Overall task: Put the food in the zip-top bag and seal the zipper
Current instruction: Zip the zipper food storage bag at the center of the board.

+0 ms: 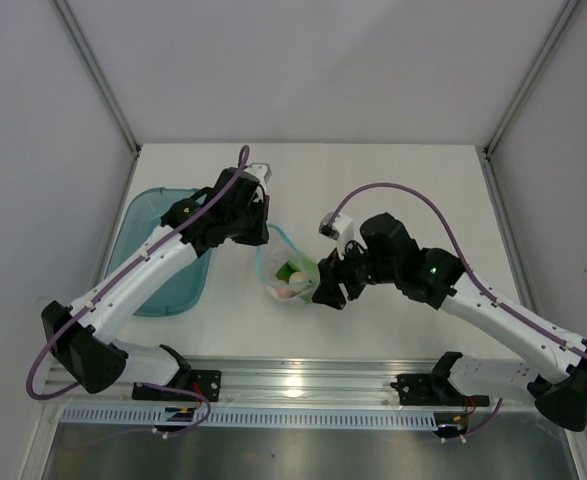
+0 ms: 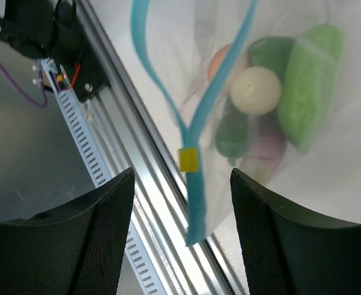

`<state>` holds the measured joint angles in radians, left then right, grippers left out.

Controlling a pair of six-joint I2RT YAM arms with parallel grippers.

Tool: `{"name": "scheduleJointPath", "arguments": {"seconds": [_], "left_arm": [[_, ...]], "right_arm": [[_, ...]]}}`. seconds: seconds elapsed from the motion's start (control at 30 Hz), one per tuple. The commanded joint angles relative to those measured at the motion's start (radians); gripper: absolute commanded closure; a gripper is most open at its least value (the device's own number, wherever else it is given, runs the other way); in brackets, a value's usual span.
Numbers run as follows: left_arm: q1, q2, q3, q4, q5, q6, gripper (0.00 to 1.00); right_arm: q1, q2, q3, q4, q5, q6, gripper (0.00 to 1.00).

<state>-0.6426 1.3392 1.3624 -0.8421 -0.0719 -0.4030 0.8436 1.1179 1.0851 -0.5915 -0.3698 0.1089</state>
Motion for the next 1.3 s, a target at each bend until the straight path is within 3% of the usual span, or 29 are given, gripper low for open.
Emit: {"name": "scheduleJointPath", "arguments": {"seconds": [0.0,0.13,0.27,0.43,0.5,0.67,0.77,0.9,1.0,1.13,1.27], "left_arm": [[0.006,-0.025,0.015,-0.003,0.015,-0.014,0.99],[0.011,-0.025,0.010,-0.006,0.011,-0.011,0.99],[0.023,-0.037,-0.005,-0.008,0.014,-0.011,0.99],[0.029,-0.054,-0.025,-0.009,0.020,-0.007,1.00],[0.032,-0.064,-0.029,-0.009,0.030,-0.003,0.99],[0.032,-0.112,-0.071,0.004,0.063,0.035,1.00],[0.032,-0.195,-0.104,0.058,0.112,0.114,0.90],[0.032,-0.406,-0.242,0.245,0.205,0.179,0.44],[0.024,-0.543,-0.287,0.411,0.323,0.242,0.24],[-0.029,-0.549,-0.295,0.489,0.445,0.332,0.13],[-0.137,-0.486,-0.289,0.498,0.529,0.450,0.13]], "right_arm": [[0.046,-0.027,-0.019,0.035,0.051,-0.034,0.34],[0.075,0.000,-0.056,0.004,0.120,-0.032,0.41],[0.086,0.023,-0.065,-0.017,0.239,-0.011,0.61],[0.086,-0.016,-0.096,0.037,0.336,0.006,0.77],[0.083,-0.030,-0.105,0.082,0.353,0.009,0.99],[0.075,-0.052,-0.097,0.140,0.327,0.008,1.00],[0.074,-0.076,-0.084,0.151,0.257,-0.015,1.00],[0.065,-0.070,-0.047,0.116,0.154,-0.043,1.00],[0.055,-0.056,-0.037,0.110,0.083,-0.054,1.00],[0.049,-0.040,-0.027,0.102,-0.001,-0.066,1.00],[0.041,-0.043,-0.016,0.101,-0.063,-0.058,1.00]]}}
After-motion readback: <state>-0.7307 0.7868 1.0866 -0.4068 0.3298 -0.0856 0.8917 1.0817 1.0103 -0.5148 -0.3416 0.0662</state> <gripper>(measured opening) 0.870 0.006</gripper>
